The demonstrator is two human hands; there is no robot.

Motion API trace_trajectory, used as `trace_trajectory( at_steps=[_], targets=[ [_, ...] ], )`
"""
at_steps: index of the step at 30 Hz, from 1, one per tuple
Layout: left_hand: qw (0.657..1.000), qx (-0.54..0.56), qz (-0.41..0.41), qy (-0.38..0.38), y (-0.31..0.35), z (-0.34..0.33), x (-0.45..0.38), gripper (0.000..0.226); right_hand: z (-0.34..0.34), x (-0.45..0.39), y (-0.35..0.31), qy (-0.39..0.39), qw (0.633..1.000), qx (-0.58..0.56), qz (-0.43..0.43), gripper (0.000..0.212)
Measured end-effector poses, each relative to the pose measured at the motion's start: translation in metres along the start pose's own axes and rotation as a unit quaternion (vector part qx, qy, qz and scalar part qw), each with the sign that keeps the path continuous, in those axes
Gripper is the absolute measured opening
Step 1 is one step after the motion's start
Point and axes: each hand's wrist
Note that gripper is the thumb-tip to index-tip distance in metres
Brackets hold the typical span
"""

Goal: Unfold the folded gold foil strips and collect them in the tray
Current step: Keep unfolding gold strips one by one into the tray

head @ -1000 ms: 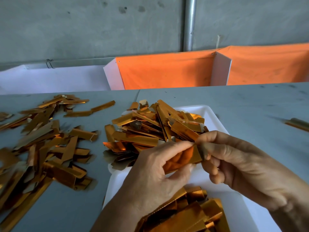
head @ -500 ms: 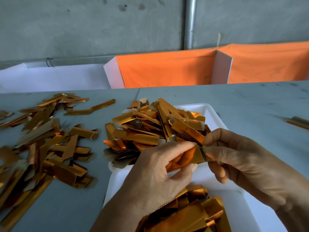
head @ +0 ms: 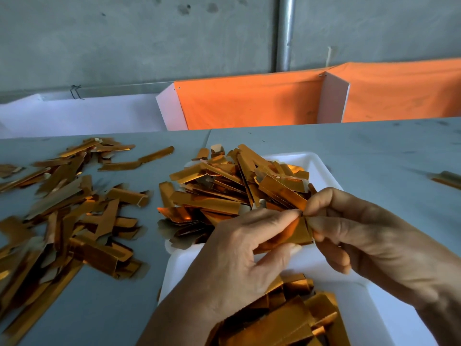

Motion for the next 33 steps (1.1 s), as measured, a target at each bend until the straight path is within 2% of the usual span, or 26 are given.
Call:
trace_trajectory(
  at_steps=[5,8,10,14,17,19,23,27,31,33],
  targets=[
    [0.999,0.042,0.011,-0.003,0.000,0.001,0.001,0.044,-0.005,-0.004,-0.003,-0.025,0.997,-0.070,-0.019,0.044],
    [0.998,0.056,0.030,-0.011,0.003,0.001,0.001,0.043,-0.006,-0.005,-0.002,-0.010,0.997,-0.072,-0.025,0.049],
    [0.997,0.055,0.047,-0.022,0.004,0.003,0.001,0.034,-0.006,-0.006,0.002,0.009,0.997,-0.066,-0.027,0.050],
    [0.996,0.059,0.067,-0.025,0.005,0.004,0.000,0.023,-0.008,-0.007,0.006,0.020,0.998,-0.059,-0.031,0.036],
    [0.994,0.078,0.069,-0.017,0.006,0.004,0.000,0.022,-0.009,-0.007,0.004,0.031,0.997,-0.050,-0.045,0.017],
    [0.995,0.066,0.071,-0.026,0.006,0.003,-0.001,0.023,-0.009,-0.006,0.003,0.044,0.997,-0.024,-0.057,0.014],
    [0.996,0.034,0.076,-0.043,0.003,0.001,0.001,0.027,-0.009,-0.005,0.002,0.085,0.993,0.055,-0.057,0.027],
    [0.994,0.042,0.090,-0.056,0.001,-0.002,-0.001,0.035,-0.007,-0.002,-0.002,0.085,0.987,0.118,-0.076,0.021],
    [0.992,0.025,0.098,-0.069,-0.004,-0.004,-0.001,0.032,-0.007,-0.002,-0.002,0.086,0.972,0.200,-0.093,0.025],
    [0.990,0.033,0.101,-0.090,-0.005,-0.003,-0.001,0.030,-0.001,-0.003,-0.001,0.091,0.959,0.241,-0.114,0.018]
  ],
)
Point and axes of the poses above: each hand's wrist, its own x-axis away from the middle knuckle, its own z-axis out of the back of the hand, y = z × x, and after that the axes turned 6 degrees about -z, right-handed
